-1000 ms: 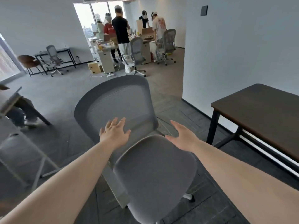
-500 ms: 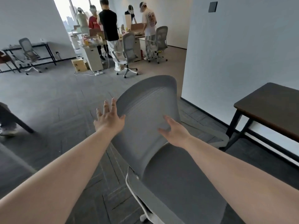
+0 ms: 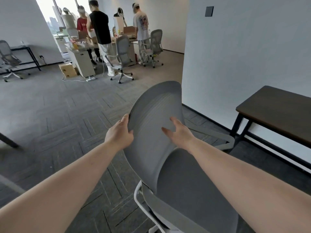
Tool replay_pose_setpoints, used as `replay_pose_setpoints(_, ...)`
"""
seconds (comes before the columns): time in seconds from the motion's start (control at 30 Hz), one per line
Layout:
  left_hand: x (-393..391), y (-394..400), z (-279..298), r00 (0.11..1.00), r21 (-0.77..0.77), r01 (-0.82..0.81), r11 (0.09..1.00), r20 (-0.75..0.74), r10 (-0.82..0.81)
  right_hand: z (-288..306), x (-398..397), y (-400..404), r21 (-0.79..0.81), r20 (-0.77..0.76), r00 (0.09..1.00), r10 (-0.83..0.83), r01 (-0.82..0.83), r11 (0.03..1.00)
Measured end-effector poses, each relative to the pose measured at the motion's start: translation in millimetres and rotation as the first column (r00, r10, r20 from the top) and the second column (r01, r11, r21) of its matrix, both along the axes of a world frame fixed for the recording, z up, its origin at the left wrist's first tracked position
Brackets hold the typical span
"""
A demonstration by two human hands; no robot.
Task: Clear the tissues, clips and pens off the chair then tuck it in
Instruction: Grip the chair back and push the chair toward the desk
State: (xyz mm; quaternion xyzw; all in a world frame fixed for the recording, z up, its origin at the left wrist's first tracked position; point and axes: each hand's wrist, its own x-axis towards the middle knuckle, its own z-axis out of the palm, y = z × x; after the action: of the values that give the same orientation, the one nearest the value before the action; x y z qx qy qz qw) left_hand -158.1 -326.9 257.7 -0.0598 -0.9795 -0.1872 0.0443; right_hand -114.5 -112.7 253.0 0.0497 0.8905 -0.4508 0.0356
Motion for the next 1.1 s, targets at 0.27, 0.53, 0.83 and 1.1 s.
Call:
replay_pose_setpoints(0.27, 51, 39, 13, 0.983, 0.021, 0.185, 0.983, -0.025, -0.185, 24, -8, -15, -0.054, 0.026, 0.999, -0.044, 0.045, 0.997)
replay_pose_setpoints(0.53, 71, 78, 17, 0.890, 0.197, 0.420, 0.886, 0.100, -0.444, 39, 13, 14, -0.087, 0.256, 0.965, -0.050, 0.074, 0.993)
replay_pose_setpoints(0.83, -4, 128, 34, 0.895, -0.257, 0.441, 0.860, 0.056, -0.443, 47, 67, 70, 0.336, 0.210, 0.977, -0.040, -0.034, 0.941)
replay_pose_setpoints(1.1, -26, 193, 41, 0.728, -0.511, 0.623, 0.593, 0.102, -0.678, 43, 144, 149, 0.511, 0.240, 0.965, -0.106, -0.033, 0.859)
